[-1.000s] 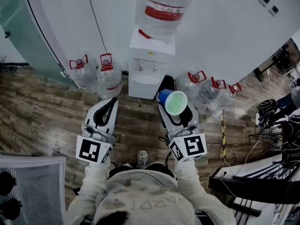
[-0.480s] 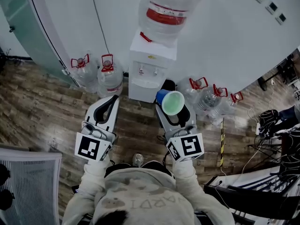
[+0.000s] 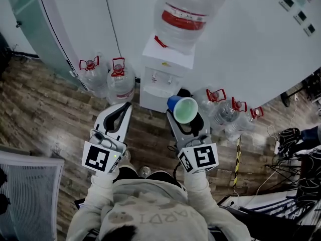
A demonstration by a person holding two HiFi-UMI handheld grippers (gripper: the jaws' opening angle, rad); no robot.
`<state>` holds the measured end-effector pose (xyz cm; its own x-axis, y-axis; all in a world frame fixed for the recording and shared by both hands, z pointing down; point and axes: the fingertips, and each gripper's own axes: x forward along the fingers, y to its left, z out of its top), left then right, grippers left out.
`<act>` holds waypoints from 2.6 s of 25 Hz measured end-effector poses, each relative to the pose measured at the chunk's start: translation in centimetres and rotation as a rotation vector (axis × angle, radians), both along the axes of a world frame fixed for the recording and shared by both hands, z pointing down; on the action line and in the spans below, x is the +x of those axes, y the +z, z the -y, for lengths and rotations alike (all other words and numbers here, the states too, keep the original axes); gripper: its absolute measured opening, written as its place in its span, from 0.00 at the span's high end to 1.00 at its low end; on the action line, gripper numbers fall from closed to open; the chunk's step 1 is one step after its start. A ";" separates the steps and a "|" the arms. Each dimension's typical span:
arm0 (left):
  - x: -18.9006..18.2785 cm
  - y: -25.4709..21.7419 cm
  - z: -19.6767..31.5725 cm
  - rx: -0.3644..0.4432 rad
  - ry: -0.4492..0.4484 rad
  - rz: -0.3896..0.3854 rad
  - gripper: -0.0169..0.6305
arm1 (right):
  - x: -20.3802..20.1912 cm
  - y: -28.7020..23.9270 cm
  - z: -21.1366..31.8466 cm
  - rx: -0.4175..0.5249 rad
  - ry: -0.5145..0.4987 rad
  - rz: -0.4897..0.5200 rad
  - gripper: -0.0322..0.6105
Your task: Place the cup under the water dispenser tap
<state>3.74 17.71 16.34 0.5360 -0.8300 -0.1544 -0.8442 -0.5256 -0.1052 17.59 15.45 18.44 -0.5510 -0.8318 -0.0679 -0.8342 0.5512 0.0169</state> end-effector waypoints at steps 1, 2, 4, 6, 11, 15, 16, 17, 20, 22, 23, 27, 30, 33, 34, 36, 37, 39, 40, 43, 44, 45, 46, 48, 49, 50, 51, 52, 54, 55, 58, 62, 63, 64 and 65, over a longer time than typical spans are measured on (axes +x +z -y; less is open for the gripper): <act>-0.2 0.0 0.3 0.001 -0.002 -0.001 0.97 | -0.1 0.0 0.3 0.001 0.000 0.002 0.47; -0.3 0.0 0.6 0.001 -0.003 -0.001 0.97 | -0.3 -0.1 0.7 0.002 -0.002 -0.002 0.47; -0.8 0.0 1.4 0.000 -0.006 0.001 0.97 | -0.7 0.0 1.4 0.004 -0.005 -0.012 0.47; -1.4 0.0 2.3 -0.001 -0.007 -0.002 0.97 | -1.2 0.0 2.3 0.004 -0.003 -0.016 0.47; -2.6 -0.2 5.3 0.003 0.011 -0.004 0.97 | -2.7 0.2 5.0 -0.002 0.008 -0.026 0.47; -3.9 -0.2 7.9 -0.003 0.032 -0.003 0.97 | -3.9 0.3 7.4 -0.010 0.026 -0.027 0.47; -4.2 -0.1 8.6 -0.006 0.038 -0.003 0.97 | -4.2 0.3 8.0 -0.011 0.033 -0.026 0.47; -4.6 -0.1 9.3 -0.008 0.044 -0.002 0.97 | -4.6 0.3 8.7 -0.012 0.040 -0.024 0.47; -5.6 0.0 11.4 -0.012 0.065 0.001 0.97 | -5.4 0.4 10.5 -0.016 0.065 -0.017 0.47; -6.3 0.0 12.7 -0.012 0.081 0.003 0.97 | -6.1 0.6 11.6 -0.018 0.084 -0.014 0.47; -6.7 0.0 13.3 -0.011 0.089 0.003 0.97 | -6.4 0.6 12.1 -0.019 0.094 -0.013 0.47; -7.9 -0.1 15.8 -0.010 0.125 0.008 0.97 | -7.6 0.8 14.0 -0.025 0.130 -0.009 0.47; -8.6 0.1 17.4 -0.011 0.157 0.010 0.97 | -8.4 1.1 15.3 -0.031 0.164 0.002 0.47; -9.3 0.5 18.6 -0.013 0.181 0.012 0.97 | -9.1 1.8 16.4 -0.038 0.184 -0.012 0.47; -9.5 0.6 19.1 -0.015 0.188 0.013 0.97 | -9.4 2.0 16.8 -0.041 0.190 -0.016 0.47; -9.9 0.9 19.9 -0.017 0.206 0.015 0.97 | -9.8 2.5 17.6 -0.050 0.208 -0.017 0.47; -10.1 1.1 20.3 -0.018 0.214 0.017 0.97 | -10.0 2.8 18.0 -0.054 0.218 -0.018 0.47; -10.3 1.4 21.0 -0.020 0.225 0.019 0.97 | -10.3 3.3 18.7 -0.060 0.230 -0.027 0.47; -10.4 1.6 21.4 -0.023 0.230 0.019 0.97 | -10.4 3.6 19.1 -0.064 0.236 -0.031 0.47; -10.4 2.5 22.5 -0.038 0.245 0.019 0.97 | -10.7 4.9 20.2 -0.085 0.248 -0.044 0.47; -10.5 2.8 22.9 -0.044 0.251 0.021 0.97 | -10.8 5.5 20.6 -0.094 0.250 -0.047 0.47; -10.5 3.2 23.4 -0.048 0.256 0.022 0.97 | -10.9 6.0 21.0 -0.101 0.251 -0.050 0.47; -10.4 3.5 23.7 -0.052 0.262 0.024 0.97 | -11.0 6.5 21.4 -0.109 0.251 -0.053 0.47; -10.2 4.2 24.4 -0.060 0.271 0.020 0.97 | -11.1 7.6 22.2 -0.125 0.251 -0.058 0.47; -10.1 4.6 24.8 -0.071 0.272 0.017 0.97 | -11.1 8.2 22.5 -0.134 0.252 -0.059 0.47; -10.0 5.1 25.1 -0.090 0.272 0.018 0.97 | -11.2 8.8 22.9 -0.143 0.252 -0.057 0.47; -9.9 5.6 25.5 -0.110 0.271 0.018 0.97 | -11.2 9.4 23.3 -0.152 0.251 -0.053 0.47; -9.8 6.1 25.8 -0.129 0.272 0.013 0.97 | -11.1 10.0 23.6 -0.162 0.250 -0.049 0.47; -9.6 7.0 26.4 -0.153 0.276 0.004 0.97 | -11.1 11.3 24.3 -0.184 0.247 -0.045 0.47; -9.4 7.5 26.7 -0.160 0.279 0.005 0.97 | -11.1 11.9 24.6 -0.193 0.245 -0.047 0.47; -9.2 8.9 27.7 -0.180 0.289 0.012 0.97 | -11.2 14.0 25.9 -0.216 0.235 -0.057 0.47; -9.3 11.0 28.9 -0.214 0.287 0.014 0.97 | -11.7 17.2 27.4 -0.236 0.216 -0.079 0.47; -9.4 11.6 29.1 -0.224 0.283 0.013 0.97 | -11.7 18.0 27.7 -0.244 0.214 -0.082 0.47; -9.4 12.2 29.3 -0.234 0.280 0.013 0.97 | -11.7 18.9 28.0 -0.254 0.212 -0.083 0.47; -9.5 12.8 29.5 -0.242 0.278 0.014 0.97 | -11.7 19.8 28.3 -0.265 0.212 -0.084 0.47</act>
